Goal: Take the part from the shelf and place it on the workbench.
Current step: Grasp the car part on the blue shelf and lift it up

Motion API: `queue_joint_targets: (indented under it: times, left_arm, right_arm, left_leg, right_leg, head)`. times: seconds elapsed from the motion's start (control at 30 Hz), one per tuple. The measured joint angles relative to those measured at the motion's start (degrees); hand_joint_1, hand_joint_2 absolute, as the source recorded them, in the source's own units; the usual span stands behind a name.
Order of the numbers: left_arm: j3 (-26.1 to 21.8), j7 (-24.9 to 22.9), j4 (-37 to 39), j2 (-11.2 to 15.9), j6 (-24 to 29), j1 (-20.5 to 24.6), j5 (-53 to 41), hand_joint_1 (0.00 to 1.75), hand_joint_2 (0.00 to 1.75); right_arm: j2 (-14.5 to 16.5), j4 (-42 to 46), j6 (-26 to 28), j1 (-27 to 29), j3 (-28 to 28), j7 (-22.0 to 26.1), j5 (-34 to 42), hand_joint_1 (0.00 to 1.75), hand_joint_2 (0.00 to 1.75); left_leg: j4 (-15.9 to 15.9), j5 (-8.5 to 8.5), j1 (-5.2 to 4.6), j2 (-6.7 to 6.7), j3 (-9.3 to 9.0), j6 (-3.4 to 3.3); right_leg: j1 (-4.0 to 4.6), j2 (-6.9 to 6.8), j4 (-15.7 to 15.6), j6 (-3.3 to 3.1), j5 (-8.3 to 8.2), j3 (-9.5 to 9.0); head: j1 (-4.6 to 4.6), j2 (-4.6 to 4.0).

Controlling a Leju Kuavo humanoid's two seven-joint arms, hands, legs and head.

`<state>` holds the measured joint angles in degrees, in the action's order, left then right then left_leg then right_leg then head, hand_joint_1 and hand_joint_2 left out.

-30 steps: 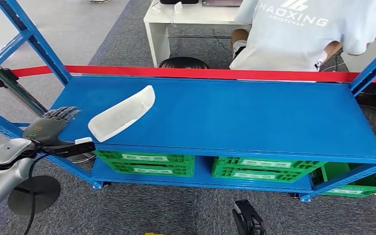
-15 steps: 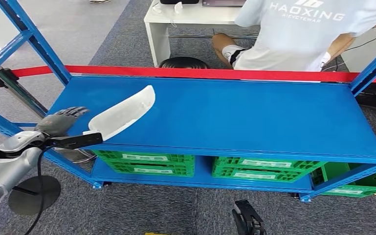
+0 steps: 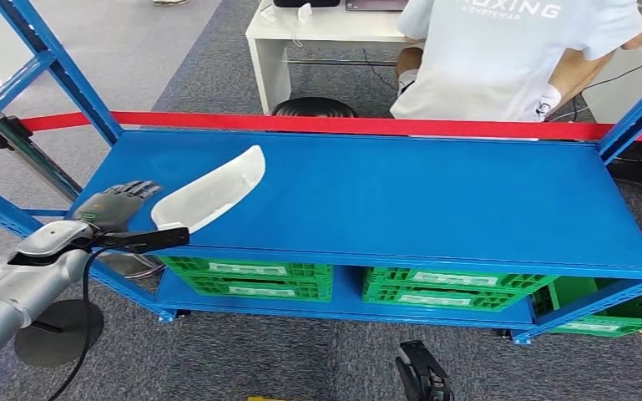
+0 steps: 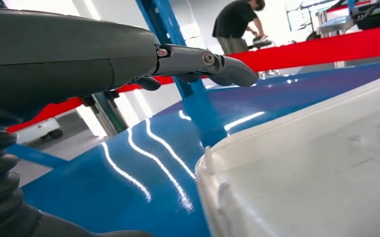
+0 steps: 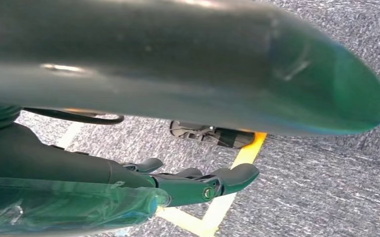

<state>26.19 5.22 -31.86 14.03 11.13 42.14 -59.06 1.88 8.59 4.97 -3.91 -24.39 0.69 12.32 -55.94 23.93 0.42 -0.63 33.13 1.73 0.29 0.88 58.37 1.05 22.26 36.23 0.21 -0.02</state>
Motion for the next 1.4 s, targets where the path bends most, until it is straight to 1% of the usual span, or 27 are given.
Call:
queue_joint_targets:
  times: [0.2,0.5,0.67,1.0,1.4]
  left_arm:
    - [0.82,1.32,1.21,-1.07,0.27,0.53,0.73,0.0,1.75]
    - [1.17,2.78,1.67,-3.09,-1.06,1.71,2.05,0.0,1.75]
    - [1.47,2.91,2.24,-3.72,-1.7,2.71,2.06,0.0,1.75]
    - [2.08,3.55,3.12,-4.78,-2.36,2.82,3.01,0.0,1.75]
    - [2.2,3.53,4.5,-7.11,-2.28,2.79,4.27,0.0,1.75]
  right_arm:
    - [0.0,0.0,-0.01,0.0,0.0,-0.07,-0.25,0.0,0.0]
    - [0.0,0.0,-0.06,-0.09,-0.05,-0.14,-0.71,0.0,0.0]
    - [0.0,0.02,-0.23,-0.19,-0.35,-0.25,-0.82,0.0,0.0]
    - [0.0,0.02,-0.22,-0.23,-1.0,-0.41,-1.02,0.0,0.0]
    - [-0.04,0.02,-0.03,-0.55,-1.04,-0.45,-1.64,0.0,0.0]
  left_leg:
    - [0.0,-0.01,0.0,0.0,0.0,-0.01]
    - [-0.01,-0.03,-0.01,0.0,0.02,-0.05]
    - [-0.01,-0.04,-0.01,0.0,0.02,-0.07]
    - [-0.01,-0.06,-0.03,0.0,0.03,-0.08]
    - [-0.01,-0.08,-0.07,0.0,0.05,-0.13]
  right_leg:
    - [0.0,0.0,0.0,0.0,0.0,0.0]
    - [-0.02,-0.01,0.0,0.02,-0.02,0.0]
    - [-0.02,-0.02,0.0,0.03,-0.02,0.0]
    - [-0.04,-0.02,0.0,0.03,-0.03,-0.01]
    - [-0.09,-0.04,0.0,0.06,-0.05,0.0]
  head:
    - [0.01,-0.01]
    - [0.0,0.0]
    - [-0.01,0.0]
    - [0.01,0.0]
    - [0.01,-0.01]
